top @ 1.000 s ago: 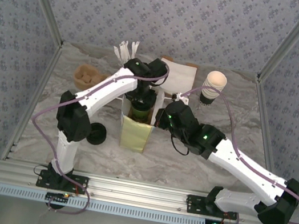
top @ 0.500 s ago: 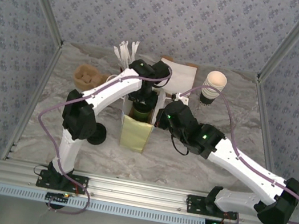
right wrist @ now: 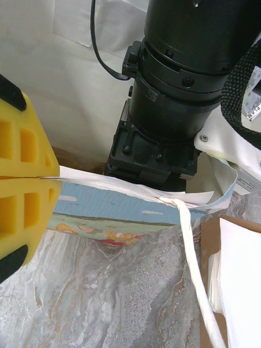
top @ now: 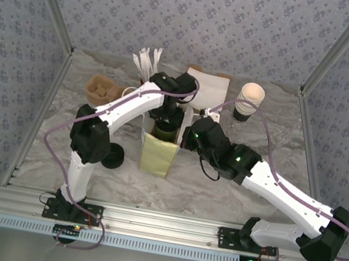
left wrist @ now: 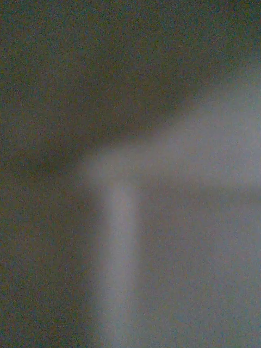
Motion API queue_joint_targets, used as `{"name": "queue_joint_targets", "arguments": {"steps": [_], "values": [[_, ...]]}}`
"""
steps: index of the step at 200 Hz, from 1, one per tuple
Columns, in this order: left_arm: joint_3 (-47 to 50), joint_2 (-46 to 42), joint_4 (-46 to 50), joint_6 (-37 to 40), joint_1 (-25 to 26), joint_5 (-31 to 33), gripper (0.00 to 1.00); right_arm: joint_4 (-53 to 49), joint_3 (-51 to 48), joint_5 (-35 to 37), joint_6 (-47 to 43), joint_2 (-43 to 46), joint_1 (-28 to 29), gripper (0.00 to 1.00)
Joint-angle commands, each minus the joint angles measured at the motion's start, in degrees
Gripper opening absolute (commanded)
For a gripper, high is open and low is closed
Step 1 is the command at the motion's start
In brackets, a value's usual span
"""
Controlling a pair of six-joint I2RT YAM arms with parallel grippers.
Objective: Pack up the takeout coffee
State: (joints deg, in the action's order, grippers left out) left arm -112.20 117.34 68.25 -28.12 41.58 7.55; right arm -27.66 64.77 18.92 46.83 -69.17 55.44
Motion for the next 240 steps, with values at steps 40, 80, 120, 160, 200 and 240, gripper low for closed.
{"name": "queue_joint_targets", "arguments": {"steps": [40,80,120,160,200,240], "values": [[6.54,3.54,-1.06,-0.87,-0.78,-2.45,0.49,-2.18,1.69,0.94,-0.88,-0.68,0.76,0.0],[9.22,2.77,-3.0,-1.15,-0.73,-2.6,0.49,-2.14,1.67,1.03,-0.73,-0.88,0.93,0.0],[12.17,2.17,-5.28,-1.54,-0.72,-2.92,0.49,-2.22,1.67,1.21,-0.66,-0.83,0.9,0.0],[15.08,1.84,-7.35,-1.85,-0.76,-3.15,0.49,-2.33,1.68,1.3,-0.6,-1.12,0.9,0.0],[16.52,1.75,-8.96,-2.03,-0.73,-3.57,0.49,-2.46,1.81,1.28,-0.51,-1.23,1.06,0.0],[17.98,1.3,-9.98,-2.12,-0.74,-3.6,0.49,-2.5,1.94,1.47,-0.5,-1.32,1.16,0.0]]}}
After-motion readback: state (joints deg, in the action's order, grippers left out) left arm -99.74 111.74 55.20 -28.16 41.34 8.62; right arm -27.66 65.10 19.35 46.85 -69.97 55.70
